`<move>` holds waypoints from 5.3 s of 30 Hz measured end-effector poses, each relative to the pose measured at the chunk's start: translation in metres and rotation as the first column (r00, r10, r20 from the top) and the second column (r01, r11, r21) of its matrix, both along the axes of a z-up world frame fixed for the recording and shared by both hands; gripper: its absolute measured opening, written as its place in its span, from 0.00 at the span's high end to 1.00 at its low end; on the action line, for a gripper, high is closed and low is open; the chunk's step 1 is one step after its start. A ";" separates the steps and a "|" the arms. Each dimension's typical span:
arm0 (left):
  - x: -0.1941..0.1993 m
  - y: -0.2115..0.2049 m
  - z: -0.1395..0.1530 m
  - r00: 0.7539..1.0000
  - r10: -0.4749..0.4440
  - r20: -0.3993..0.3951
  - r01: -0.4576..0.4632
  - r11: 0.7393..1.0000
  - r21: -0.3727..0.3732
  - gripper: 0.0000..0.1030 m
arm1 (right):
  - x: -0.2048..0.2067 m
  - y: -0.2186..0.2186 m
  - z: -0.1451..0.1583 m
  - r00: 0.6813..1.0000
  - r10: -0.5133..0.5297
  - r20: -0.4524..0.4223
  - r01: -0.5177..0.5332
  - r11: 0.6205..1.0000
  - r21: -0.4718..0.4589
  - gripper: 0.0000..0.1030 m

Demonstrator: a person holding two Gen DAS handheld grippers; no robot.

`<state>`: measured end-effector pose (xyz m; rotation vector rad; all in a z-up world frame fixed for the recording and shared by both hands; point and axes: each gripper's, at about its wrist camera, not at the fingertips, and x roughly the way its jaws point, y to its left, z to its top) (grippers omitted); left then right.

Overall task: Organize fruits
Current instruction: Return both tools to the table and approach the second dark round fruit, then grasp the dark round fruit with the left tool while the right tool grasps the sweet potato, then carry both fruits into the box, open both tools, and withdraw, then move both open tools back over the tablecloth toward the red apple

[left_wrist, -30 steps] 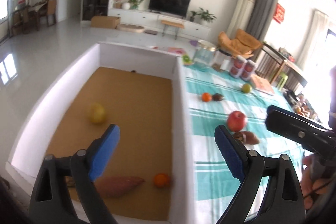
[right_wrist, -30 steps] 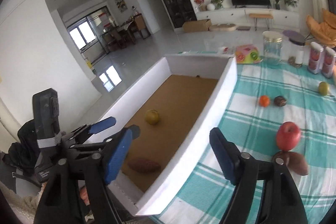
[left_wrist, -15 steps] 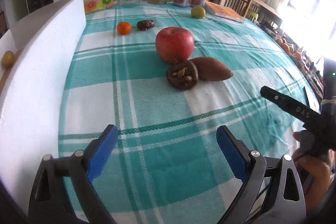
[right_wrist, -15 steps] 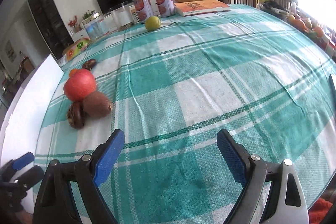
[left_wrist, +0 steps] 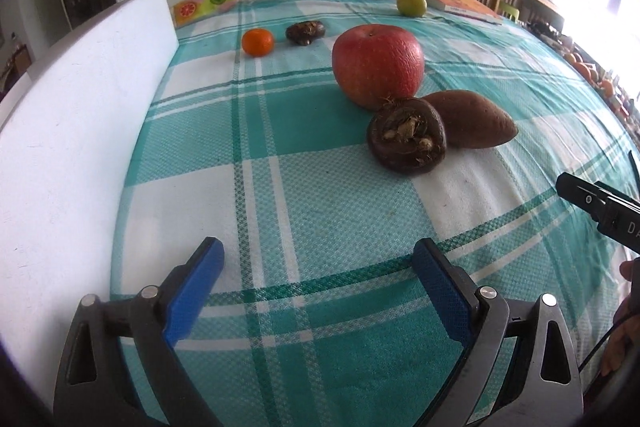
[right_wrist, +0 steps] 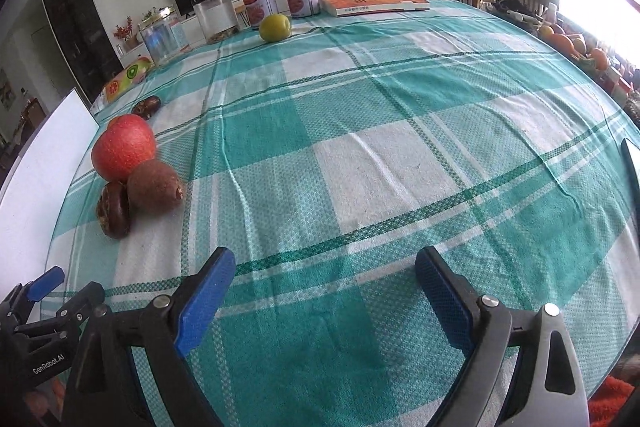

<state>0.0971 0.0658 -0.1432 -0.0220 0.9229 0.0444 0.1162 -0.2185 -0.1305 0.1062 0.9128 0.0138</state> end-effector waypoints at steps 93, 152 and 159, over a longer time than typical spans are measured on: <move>-0.006 -0.010 0.019 0.987 -0.152 -0.044 0.145 0.981 -0.133 0.51 | 0.015 0.010 0.006 0.989 0.145 0.001 -0.144 0.980 0.134 0.00; -0.080 0.060 0.131 0.987 -0.014 0.157 0.058 0.958 -0.281 0.09 | 0.003 0.106 0.062 0.941 0.315 0.126 -0.316 0.949 -0.014 0.06; -0.021 -0.011 0.054 0.995 -0.099 0.024 0.101 0.968 -0.229 0.09 | -0.005 0.001 0.019 0.996 0.051 0.072 -0.052 0.999 0.006 0.06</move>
